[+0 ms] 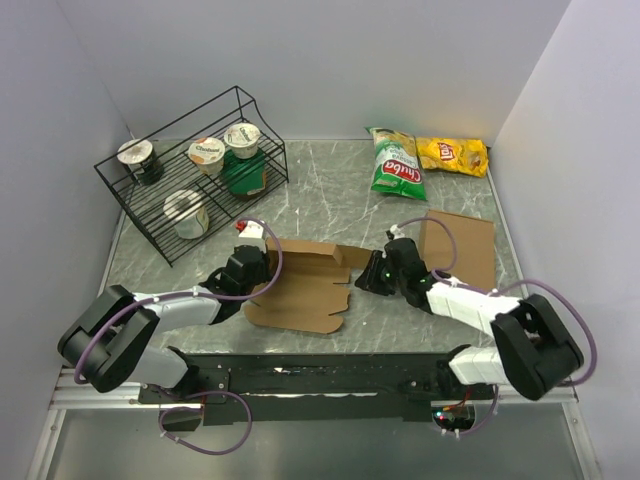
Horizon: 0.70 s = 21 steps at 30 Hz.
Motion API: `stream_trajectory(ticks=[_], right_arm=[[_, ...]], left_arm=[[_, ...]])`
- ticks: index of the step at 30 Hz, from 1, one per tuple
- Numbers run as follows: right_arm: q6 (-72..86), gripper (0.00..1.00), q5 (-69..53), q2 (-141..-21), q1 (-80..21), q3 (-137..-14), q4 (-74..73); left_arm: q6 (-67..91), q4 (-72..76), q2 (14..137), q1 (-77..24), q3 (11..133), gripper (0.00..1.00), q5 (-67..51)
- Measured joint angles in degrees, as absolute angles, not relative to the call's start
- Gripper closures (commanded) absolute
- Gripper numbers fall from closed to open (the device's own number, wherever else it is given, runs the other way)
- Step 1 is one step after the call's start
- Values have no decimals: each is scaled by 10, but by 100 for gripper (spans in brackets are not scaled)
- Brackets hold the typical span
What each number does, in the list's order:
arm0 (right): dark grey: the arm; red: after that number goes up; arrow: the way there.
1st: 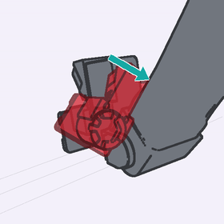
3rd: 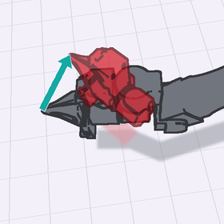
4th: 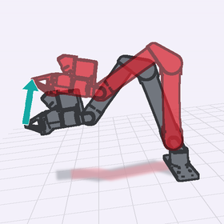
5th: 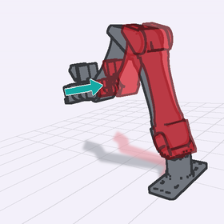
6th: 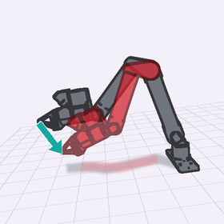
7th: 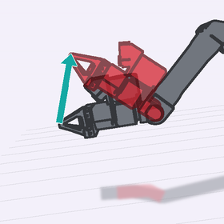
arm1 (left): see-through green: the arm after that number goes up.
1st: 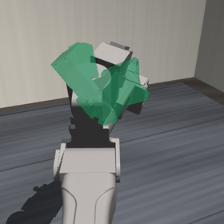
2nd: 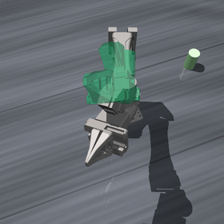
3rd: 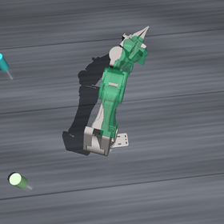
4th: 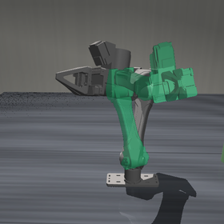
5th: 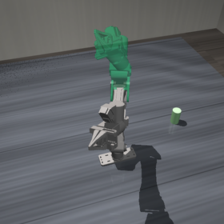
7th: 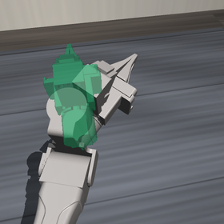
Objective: Fold the paper box
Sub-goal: Fold the paper box at the center of the board.
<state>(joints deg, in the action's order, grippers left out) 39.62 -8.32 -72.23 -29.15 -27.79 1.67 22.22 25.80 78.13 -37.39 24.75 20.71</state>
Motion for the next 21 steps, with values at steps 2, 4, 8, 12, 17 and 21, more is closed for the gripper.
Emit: stream_trajectory(ticks=[2,4,8,12,17,21], right_arm=[[403,69,-79,-746,-292,-277,40],[409,69,-73,-773,-295,-277,63],[410,69,-67,-813,-300,-277,107],[406,69,-69,-839,-303,-277,162],[394,69,-58,-844,-312,-277,191],[382,69,-41,-841,-328,-279,201]], left_arm=[[222,258,781,-374,248,99,207],[222,258,781,-374,248,99,207],[222,258,781,-374,248,99,207],[222,258,781,-374,248,99,207],[222,258,781,-374,248,99,207],[222,257,781,-373,248,99,209]])
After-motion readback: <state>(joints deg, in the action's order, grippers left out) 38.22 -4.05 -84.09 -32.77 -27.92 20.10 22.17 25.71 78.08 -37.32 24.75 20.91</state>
